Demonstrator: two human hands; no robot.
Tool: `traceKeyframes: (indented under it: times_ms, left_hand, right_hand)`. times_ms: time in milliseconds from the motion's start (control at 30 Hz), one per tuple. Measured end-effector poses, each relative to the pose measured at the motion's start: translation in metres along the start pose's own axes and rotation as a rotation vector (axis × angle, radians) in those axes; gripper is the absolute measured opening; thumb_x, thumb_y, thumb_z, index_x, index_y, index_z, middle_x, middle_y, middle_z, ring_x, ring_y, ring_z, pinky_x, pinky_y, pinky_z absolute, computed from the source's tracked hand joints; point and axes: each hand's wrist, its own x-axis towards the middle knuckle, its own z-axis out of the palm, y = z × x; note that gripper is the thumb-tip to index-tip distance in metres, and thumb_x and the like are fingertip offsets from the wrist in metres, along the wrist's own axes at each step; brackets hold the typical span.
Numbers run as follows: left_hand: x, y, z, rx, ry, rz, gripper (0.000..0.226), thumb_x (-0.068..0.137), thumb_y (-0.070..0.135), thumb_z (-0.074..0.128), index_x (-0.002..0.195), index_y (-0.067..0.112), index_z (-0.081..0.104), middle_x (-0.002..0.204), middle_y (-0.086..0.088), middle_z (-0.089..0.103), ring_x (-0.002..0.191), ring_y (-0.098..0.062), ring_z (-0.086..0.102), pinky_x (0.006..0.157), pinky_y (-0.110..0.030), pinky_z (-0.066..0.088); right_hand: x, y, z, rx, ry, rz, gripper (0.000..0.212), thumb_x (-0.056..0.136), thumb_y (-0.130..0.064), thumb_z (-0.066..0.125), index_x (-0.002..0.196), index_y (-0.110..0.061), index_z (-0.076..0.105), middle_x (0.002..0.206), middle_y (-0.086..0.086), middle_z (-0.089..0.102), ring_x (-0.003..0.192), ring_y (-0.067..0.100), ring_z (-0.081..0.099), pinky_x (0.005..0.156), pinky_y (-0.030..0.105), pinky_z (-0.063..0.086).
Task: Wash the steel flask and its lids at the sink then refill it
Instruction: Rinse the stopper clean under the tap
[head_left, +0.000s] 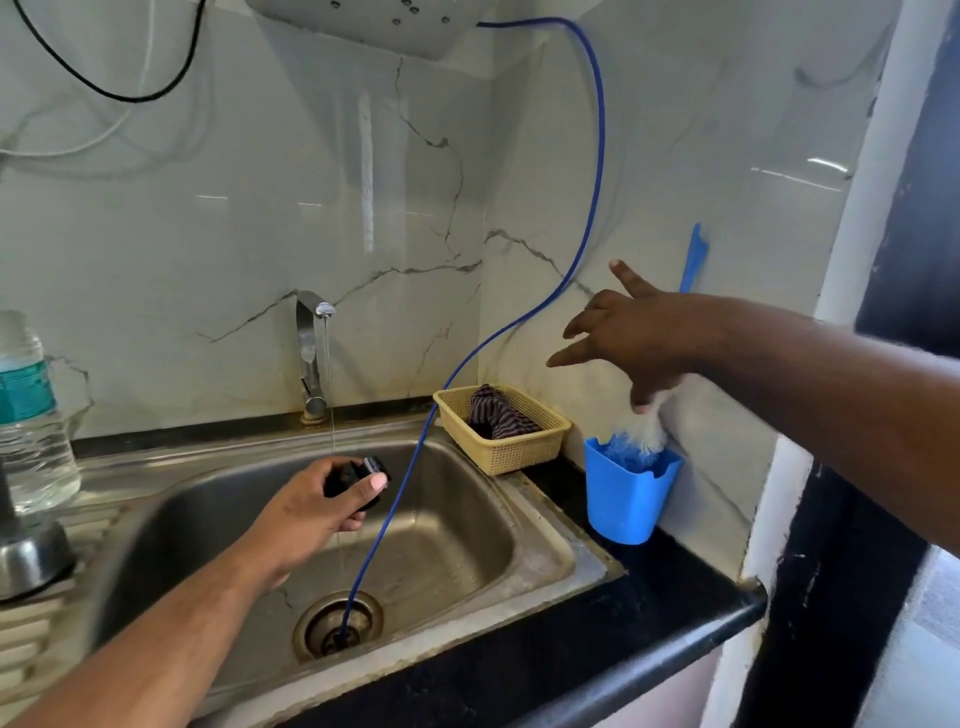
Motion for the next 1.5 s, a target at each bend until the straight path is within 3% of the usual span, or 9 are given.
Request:
traceKeyframes:
  times_ms: [133,233,400,533,633,867,1067,1267,1500]
  left_hand:
    - [0.0,0.003,-0.003,-0.018,0.112,-0.009,0.035,0.084,0.037,0.08,0.112,0.031,0.06,0.111,0.001,0.07,0.094,-0.018,0.073,0.069,-0.019,0.057]
    - [0.004,-0.002,-0.011,0.056,0.193,-0.017,0.048,0.077,0.045,0.086,0.115,0.033,0.06,0.109,0.008,0.069,0.099,-0.012,0.068,0.082,-0.027,0.056]
    - [0.014,-0.017,-0.024,0.08,0.359,-0.014,0.048,0.075,0.032,0.091,0.111,0.03,0.059,0.102,0.009,0.071,0.099,-0.009,0.069,0.074,-0.015,0.049]
    - [0.022,-0.028,-0.036,0.108,0.402,-0.067,0.067,0.075,0.024,0.09,0.124,0.031,0.046,0.117,0.007,0.064,0.099,-0.008,0.065,0.08,-0.017,0.048]
    - [0.026,-0.033,-0.037,0.153,0.416,-0.085,0.067,0.079,0.034,0.087,0.129,0.033,0.042,0.125,0.012,0.052,0.089,0.006,0.053,0.064,-0.006,0.039]
    - [0.035,-0.054,-0.036,0.22,0.42,-0.094,0.047,0.09,0.027,0.077,0.131,0.032,0.054,0.128,0.01,0.056,0.095,0.003,0.056,0.068,-0.009,0.041]
    - [0.052,-0.053,-0.029,0.266,0.376,-0.143,0.059,0.092,0.022,0.074,0.144,0.027,0.047,0.137,0.005,0.054,0.108,-0.004,0.056,0.076,-0.01,0.042]
    - [0.089,-0.041,-0.017,0.293,0.335,0.016,0.046,0.096,0.02,0.068,0.135,0.037,0.051,0.131,0.007,0.059,0.123,-0.011,0.056,0.096,-0.022,0.043]
    - [0.097,-0.07,-0.022,0.254,0.361,0.064,0.04,0.091,0.017,0.075,0.125,0.033,0.062,0.107,0.016,0.069,0.102,0.005,0.064,0.08,-0.004,0.047]
  right_hand:
    - [0.028,-0.035,-0.038,0.269,0.258,-0.05,0.087,0.088,-0.052,0.072,0.159,-0.046,0.022,0.159,0.001,0.04,0.149,0.029,0.032,0.124,0.059,0.005]
    - [0.062,-0.084,-0.051,0.74,0.397,-0.181,0.077,0.09,-0.048,0.073,0.156,-0.039,0.037,0.151,0.004,0.053,0.137,0.026,0.049,0.118,0.041,0.034]
    - [0.148,-0.201,-0.051,1.59,0.143,-0.216,0.069,0.081,-0.056,0.081,0.139,-0.026,0.061,0.116,0.004,0.072,0.101,0.018,0.07,0.091,0.031,0.057]
    - [0.198,-0.255,-0.048,2.031,-0.059,-0.143,0.027,0.087,-0.03,0.083,0.105,-0.013,0.072,0.088,0.007,0.073,0.058,0.01,0.066,0.052,0.025,0.054]
    - [0.236,-0.273,-0.036,2.273,-0.024,0.011,0.043,0.078,-0.018,0.09,0.113,-0.007,0.068,0.099,0.011,0.075,0.072,0.014,0.074,0.049,0.022,0.053]
    - [0.267,-0.297,0.007,2.205,0.093,0.069,0.061,0.07,-0.008,0.093,0.121,-0.02,0.063,0.115,-0.002,0.068,0.106,0.017,0.066,0.094,0.037,0.059]
    - [0.26,-0.283,0.011,2.58,-0.16,0.047,0.024,0.099,-0.027,0.067,0.12,-0.014,0.061,0.108,0.016,0.073,0.082,0.023,0.071,0.072,0.035,0.06]
    - [0.261,-0.28,0.004,2.566,-0.295,0.087,0.056,0.103,-0.058,0.045,0.108,-0.009,0.072,0.076,0.014,0.069,0.057,0.02,0.061,0.056,0.03,0.046]
    - [0.267,-0.288,0.009,2.545,-0.215,-0.045,0.04,0.1,-0.046,0.059,0.114,-0.011,0.071,0.102,0.024,0.073,0.084,0.028,0.064,0.069,0.037,0.056]
